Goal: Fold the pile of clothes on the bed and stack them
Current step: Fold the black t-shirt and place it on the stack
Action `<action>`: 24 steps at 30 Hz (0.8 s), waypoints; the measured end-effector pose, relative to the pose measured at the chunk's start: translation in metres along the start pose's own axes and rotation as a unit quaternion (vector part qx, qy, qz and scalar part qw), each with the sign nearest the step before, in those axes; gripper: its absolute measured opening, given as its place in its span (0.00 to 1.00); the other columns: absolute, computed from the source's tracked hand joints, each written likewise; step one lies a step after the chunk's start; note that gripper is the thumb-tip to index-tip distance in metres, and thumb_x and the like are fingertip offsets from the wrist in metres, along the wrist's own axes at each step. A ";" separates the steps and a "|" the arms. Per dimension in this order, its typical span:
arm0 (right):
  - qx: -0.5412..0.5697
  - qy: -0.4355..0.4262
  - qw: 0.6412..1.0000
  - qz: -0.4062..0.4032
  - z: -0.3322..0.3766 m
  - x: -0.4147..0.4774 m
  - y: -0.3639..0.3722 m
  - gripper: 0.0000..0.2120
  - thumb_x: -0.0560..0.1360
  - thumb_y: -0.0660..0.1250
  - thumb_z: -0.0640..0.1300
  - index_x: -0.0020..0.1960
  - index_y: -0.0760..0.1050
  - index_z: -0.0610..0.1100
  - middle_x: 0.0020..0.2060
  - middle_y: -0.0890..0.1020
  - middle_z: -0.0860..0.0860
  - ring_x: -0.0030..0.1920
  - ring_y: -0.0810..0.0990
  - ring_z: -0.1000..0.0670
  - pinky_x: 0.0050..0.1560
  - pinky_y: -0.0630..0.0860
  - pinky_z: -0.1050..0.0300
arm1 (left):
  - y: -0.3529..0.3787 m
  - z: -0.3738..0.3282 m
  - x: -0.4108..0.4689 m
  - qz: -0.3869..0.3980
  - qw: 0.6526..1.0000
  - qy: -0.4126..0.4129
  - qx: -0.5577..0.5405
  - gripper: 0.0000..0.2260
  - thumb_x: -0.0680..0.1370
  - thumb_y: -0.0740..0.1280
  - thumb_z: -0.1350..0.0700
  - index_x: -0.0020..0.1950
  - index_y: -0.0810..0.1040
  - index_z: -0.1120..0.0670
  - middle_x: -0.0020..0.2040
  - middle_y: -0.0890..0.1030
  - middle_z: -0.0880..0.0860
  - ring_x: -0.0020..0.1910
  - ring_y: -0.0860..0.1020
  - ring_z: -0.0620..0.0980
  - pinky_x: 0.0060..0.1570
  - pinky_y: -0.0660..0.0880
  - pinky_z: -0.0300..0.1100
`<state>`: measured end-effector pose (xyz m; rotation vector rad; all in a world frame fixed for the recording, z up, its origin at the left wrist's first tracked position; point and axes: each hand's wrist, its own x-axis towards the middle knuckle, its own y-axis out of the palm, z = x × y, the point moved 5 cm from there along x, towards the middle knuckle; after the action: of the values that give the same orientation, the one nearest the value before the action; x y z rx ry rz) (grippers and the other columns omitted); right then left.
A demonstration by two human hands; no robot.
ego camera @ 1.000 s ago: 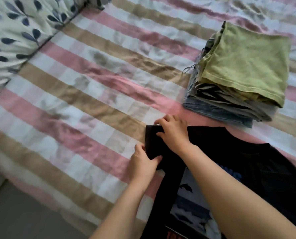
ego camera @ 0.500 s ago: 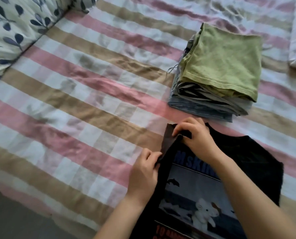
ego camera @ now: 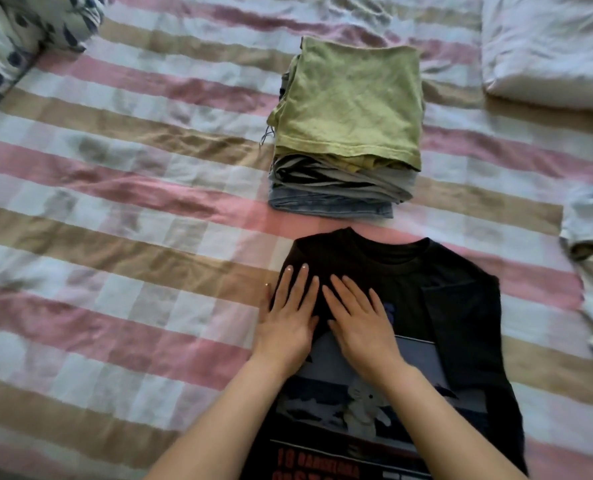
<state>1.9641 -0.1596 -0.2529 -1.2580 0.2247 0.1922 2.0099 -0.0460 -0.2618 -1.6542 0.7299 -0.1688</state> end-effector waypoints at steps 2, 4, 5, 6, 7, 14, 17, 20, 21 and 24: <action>0.006 0.006 1.000 0.020 -0.007 0.000 0.008 0.25 0.81 0.52 0.50 0.76 0.51 0.49 0.76 0.50 0.52 0.76 0.45 0.50 0.73 0.41 0.47 | 0.006 0.005 0.011 0.028 0.999 -0.037 0.004 0.29 0.80 0.51 0.44 0.76 0.40 0.49 0.76 0.37 0.52 0.75 0.37 0.52 0.71 0.40 0.55; 0.030 -0.002 0.999 -0.041 -0.013 0.000 -0.006 0.22 0.78 0.60 0.47 0.72 0.64 0.46 0.73 0.63 0.48 0.74 0.59 0.46 0.72 0.51 0.43 | 0.001 0.006 0.018 0.004 0.998 -0.052 -0.035 0.30 0.79 0.53 0.43 0.76 0.44 0.50 0.77 0.40 0.54 0.76 0.41 0.53 0.72 0.44 0.55; 0.047 0.011 0.993 -0.104 -0.021 -0.001 -0.019 0.19 0.76 0.65 0.44 0.66 0.72 0.44 0.67 0.72 0.46 0.69 0.68 0.43 0.68 0.59 0.40 | -0.008 0.005 0.021 -0.031 0.995 -0.059 -0.074 0.29 0.79 0.55 0.44 0.76 0.48 0.51 0.77 0.45 0.55 0.75 0.46 0.55 0.71 0.48 0.55; 0.061 0.041 0.983 -0.170 -0.035 -0.004 -0.032 0.17 0.73 0.68 0.42 0.62 0.76 0.43 0.61 0.77 0.44 0.64 0.73 0.41 0.64 0.66 0.40 | -0.018 0.007 0.026 -0.076 0.987 -0.074 -0.121 0.28 0.79 0.58 0.47 0.76 0.54 0.54 0.76 0.51 0.57 0.74 0.51 0.57 0.70 0.52 0.55; 0.077 0.086 0.969 -0.218 -0.055 -0.008 -0.044 0.15 0.73 0.69 0.40 0.60 0.77 0.42 0.58 0.78 0.44 0.61 0.75 0.40 0.62 0.68 0.41 | -0.027 0.011 0.032 -0.113 0.976 -0.094 -0.163 0.26 0.78 0.60 0.50 0.74 0.59 0.56 0.74 0.58 0.60 0.72 0.57 0.59 0.69 0.56 0.54; 0.071 0.346 0.929 -0.106 -0.179 -0.024 -0.069 0.23 0.74 0.66 0.50 0.68 0.68 0.47 0.64 0.70 0.44 0.64 0.64 0.40 0.61 0.64 0.44 | -0.050 0.036 0.095 -0.005 0.934 -0.154 -0.322 0.21 0.71 0.72 0.61 0.62 0.71 0.62 0.53 0.75 0.57 0.51 0.74 0.54 0.48 0.68 0.41; 0.094 0.336 0.935 -0.060 -0.200 -0.023 -0.073 0.19 0.71 0.69 0.55 0.60 0.73 0.51 0.59 0.75 0.49 0.62 0.69 0.44 0.55 0.65 0.48 | -0.056 0.031 0.107 0.079 0.950 -0.092 -0.287 0.15 0.68 0.74 0.62 0.52 0.75 0.59 0.45 0.77 0.53 0.44 0.75 0.50 0.40 0.68 0.39; 0.137 0.337 0.931 -0.021 -0.211 -0.019 -0.074 0.11 0.69 0.71 0.56 0.48 0.75 0.53 0.51 0.80 0.53 0.58 0.74 0.46 0.50 0.61 0.51 | -0.061 0.024 0.112 0.107 0.956 -0.057 -0.268 0.07 0.69 0.74 0.63 0.38 0.76 0.55 0.33 0.77 0.50 0.33 0.74 0.48 0.29 0.67 0.30; 0.140 0.332 0.933 -0.007 -0.214 -0.018 -0.073 0.10 0.69 0.70 0.56 0.46 0.75 0.53 0.49 0.81 0.52 0.57 0.75 0.46 0.50 0.60 0.52 | -0.062 0.023 0.114 0.101 0.959 -0.051 -0.258 0.10 0.69 0.73 0.63 0.34 0.75 0.53 0.30 0.76 0.48 0.30 0.73 0.46 0.26 0.65 0.27; 0.154 0.323 0.934 -0.014 -0.222 -0.015 -0.076 0.09 0.70 0.70 0.55 0.41 0.74 0.51 0.45 0.82 0.50 0.53 0.77 0.46 0.49 0.61 0.53 | -0.069 0.020 0.120 0.061 0.969 -0.035 -0.236 0.12 0.69 0.73 0.63 0.31 0.74 0.52 0.29 0.75 0.47 0.30 0.72 0.45 0.26 0.64 0.26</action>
<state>1.9566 -0.3940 -0.2435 -0.9737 0.7736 -0.2860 2.1396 -0.0921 -0.2367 -2.0460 0.8593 0.1657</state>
